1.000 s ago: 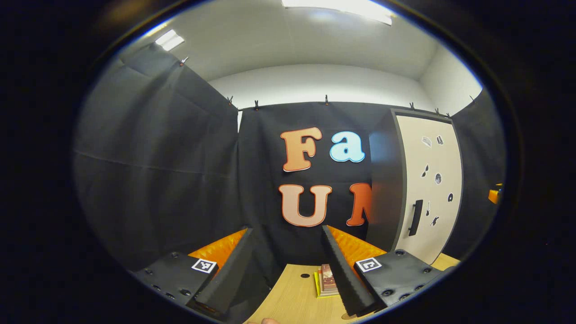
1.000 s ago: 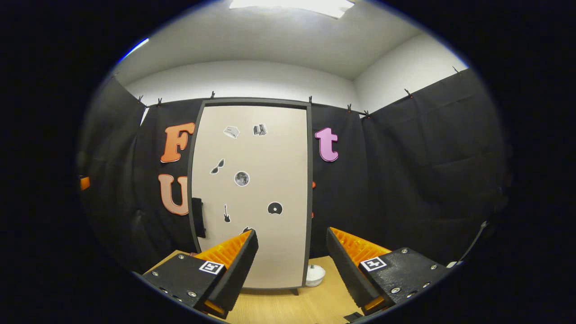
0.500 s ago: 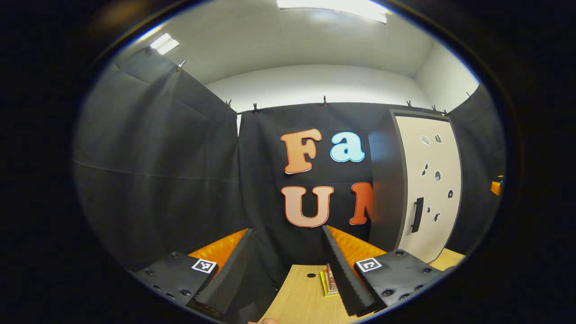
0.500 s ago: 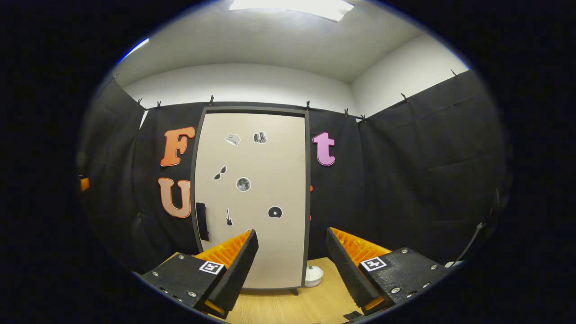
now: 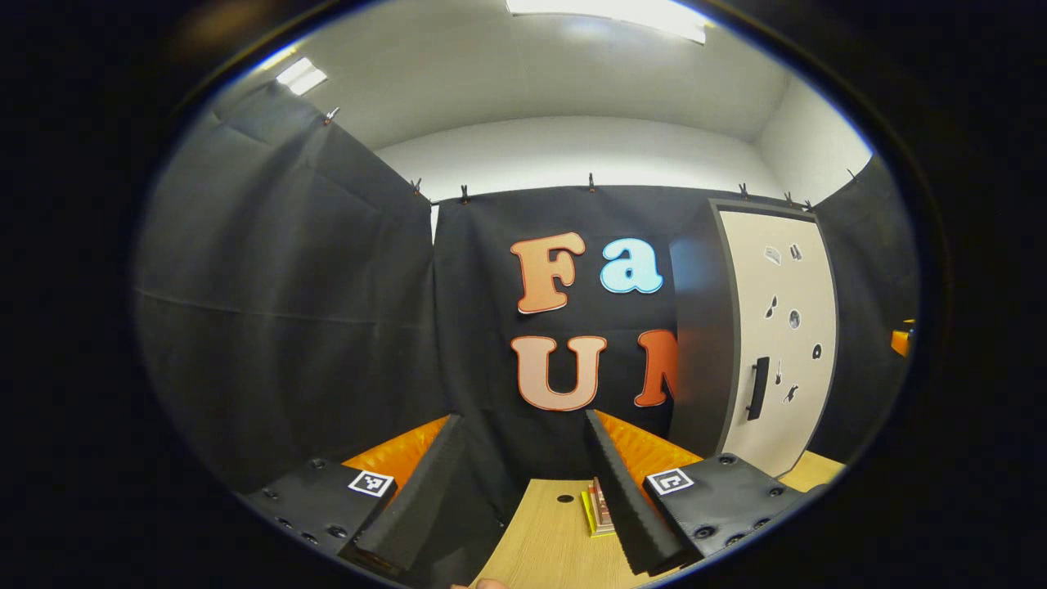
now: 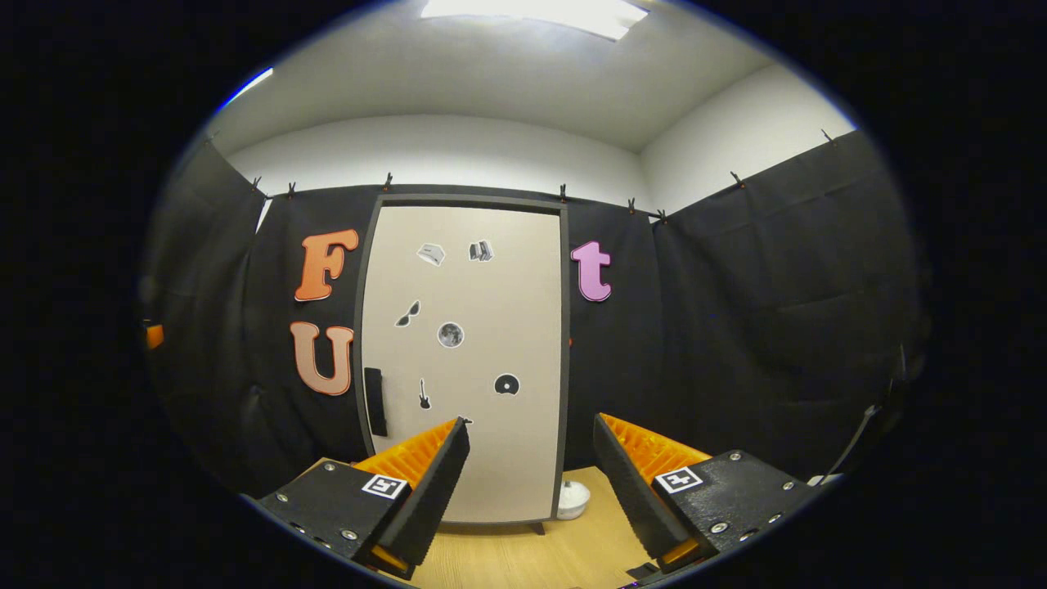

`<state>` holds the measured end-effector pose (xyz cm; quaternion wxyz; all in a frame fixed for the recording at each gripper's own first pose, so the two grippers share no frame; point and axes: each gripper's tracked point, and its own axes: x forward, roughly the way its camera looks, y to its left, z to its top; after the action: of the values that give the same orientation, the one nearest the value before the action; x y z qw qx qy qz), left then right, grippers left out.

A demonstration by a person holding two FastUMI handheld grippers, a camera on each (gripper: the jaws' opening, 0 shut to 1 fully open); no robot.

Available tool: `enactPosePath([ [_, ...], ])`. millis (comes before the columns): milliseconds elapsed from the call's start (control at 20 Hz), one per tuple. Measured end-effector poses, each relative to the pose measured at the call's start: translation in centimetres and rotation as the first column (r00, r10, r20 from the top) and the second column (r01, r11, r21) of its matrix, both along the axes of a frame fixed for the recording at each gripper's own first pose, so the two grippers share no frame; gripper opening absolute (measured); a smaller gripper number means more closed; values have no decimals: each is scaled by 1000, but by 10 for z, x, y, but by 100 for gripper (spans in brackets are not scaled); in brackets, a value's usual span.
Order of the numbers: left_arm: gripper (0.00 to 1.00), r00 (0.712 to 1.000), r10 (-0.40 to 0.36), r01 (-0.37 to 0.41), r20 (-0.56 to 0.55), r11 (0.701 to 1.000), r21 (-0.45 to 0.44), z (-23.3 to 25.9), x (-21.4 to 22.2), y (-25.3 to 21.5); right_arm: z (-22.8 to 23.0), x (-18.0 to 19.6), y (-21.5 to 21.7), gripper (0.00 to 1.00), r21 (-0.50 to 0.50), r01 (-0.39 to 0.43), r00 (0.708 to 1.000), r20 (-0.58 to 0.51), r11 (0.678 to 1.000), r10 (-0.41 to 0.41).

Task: Open the cabinet door with the right hand, grasp the bottle in the cabinet with the left hand and place it on the coaster, then close the cabinet door with the right hand.

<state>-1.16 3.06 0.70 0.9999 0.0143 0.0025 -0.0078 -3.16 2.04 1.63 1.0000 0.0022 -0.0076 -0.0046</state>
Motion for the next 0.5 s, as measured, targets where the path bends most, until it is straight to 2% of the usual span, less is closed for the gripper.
enactPosePath([
  [250,96,1000,8,-8,-1,1000,-2,-2,0,5,-5,11,24,95,2,-34,999,-6,999,34],
  [300,99,1000,10,-10,-2,1000,0,-3,1,7,-7,15,32,95,9,-45,999,-10,999,45],
  [450,96,1000,18,-18,-4,1000,2,-6,0,11,-14,25,58,95,19,-86,996,-20,996,87],
  [500,99,1000,20,-20,-5,1000,3,-7,-2,13,-16,30,66,95,19,-96,995,-23,995,97],
])
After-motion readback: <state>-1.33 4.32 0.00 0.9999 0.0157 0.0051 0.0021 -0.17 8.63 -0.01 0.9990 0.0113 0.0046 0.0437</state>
